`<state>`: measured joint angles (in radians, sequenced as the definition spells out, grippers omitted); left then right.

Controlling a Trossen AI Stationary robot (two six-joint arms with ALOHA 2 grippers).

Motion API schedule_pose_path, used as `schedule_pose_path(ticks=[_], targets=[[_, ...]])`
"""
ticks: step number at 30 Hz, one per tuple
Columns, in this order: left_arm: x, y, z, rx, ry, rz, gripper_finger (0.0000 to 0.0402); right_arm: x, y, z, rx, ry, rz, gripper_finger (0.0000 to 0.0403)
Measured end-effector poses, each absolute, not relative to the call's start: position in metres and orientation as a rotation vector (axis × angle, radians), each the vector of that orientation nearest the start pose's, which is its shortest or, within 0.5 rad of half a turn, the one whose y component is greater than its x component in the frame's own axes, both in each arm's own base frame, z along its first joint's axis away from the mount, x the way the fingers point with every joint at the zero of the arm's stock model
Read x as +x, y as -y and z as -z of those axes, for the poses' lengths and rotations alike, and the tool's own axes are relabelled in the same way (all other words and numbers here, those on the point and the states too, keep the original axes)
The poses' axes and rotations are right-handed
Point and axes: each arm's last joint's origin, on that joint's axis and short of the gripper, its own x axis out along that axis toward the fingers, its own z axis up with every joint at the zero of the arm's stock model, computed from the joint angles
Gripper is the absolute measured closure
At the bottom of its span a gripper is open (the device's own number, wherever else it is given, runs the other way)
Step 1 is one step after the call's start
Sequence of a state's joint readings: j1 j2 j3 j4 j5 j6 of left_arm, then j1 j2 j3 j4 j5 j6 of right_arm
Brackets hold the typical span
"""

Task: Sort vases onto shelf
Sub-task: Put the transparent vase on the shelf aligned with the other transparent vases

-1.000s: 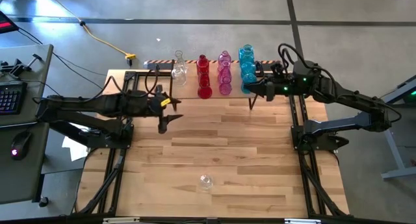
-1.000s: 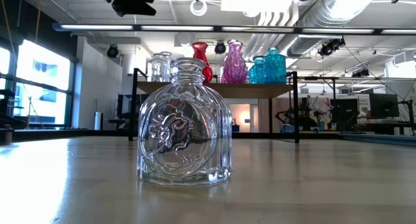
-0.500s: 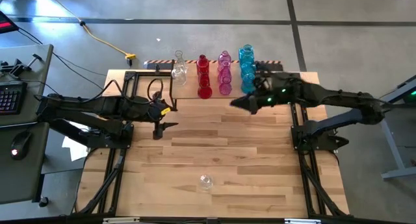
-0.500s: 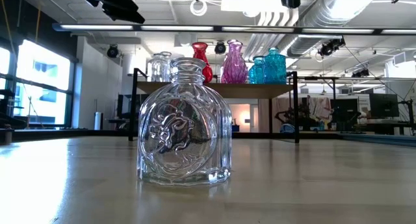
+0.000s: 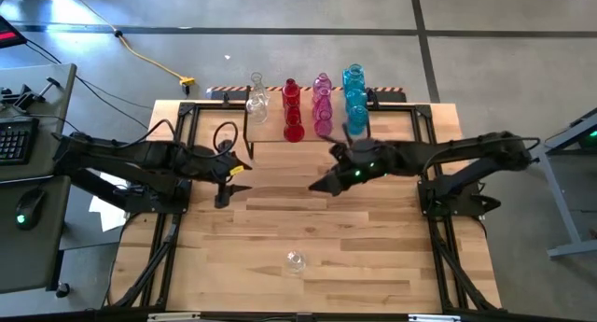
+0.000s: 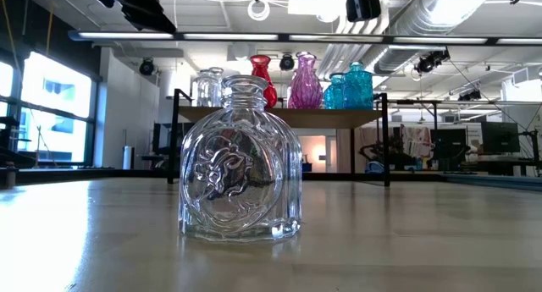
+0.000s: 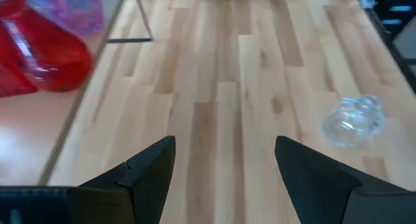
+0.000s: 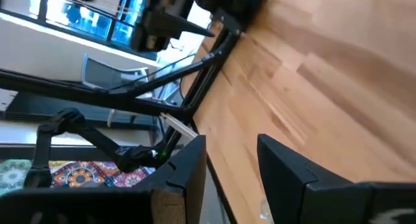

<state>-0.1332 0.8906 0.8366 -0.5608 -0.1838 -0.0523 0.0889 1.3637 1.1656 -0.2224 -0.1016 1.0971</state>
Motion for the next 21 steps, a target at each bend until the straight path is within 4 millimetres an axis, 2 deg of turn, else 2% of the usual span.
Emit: schedule_pose_path(ticks=[11,21], targets=[[0.179,0.024,-0.300,-0.013,-0.608,-0.034,0.0147,0.327,-0.067,-0.296,1.191,-0.615,0.128,0.0284],[0.180,0.025,-0.300,-0.056,-0.600,-0.021,0.0147,0.333,-0.096,-0.282,1.212,-0.630,0.125,0.0284]])
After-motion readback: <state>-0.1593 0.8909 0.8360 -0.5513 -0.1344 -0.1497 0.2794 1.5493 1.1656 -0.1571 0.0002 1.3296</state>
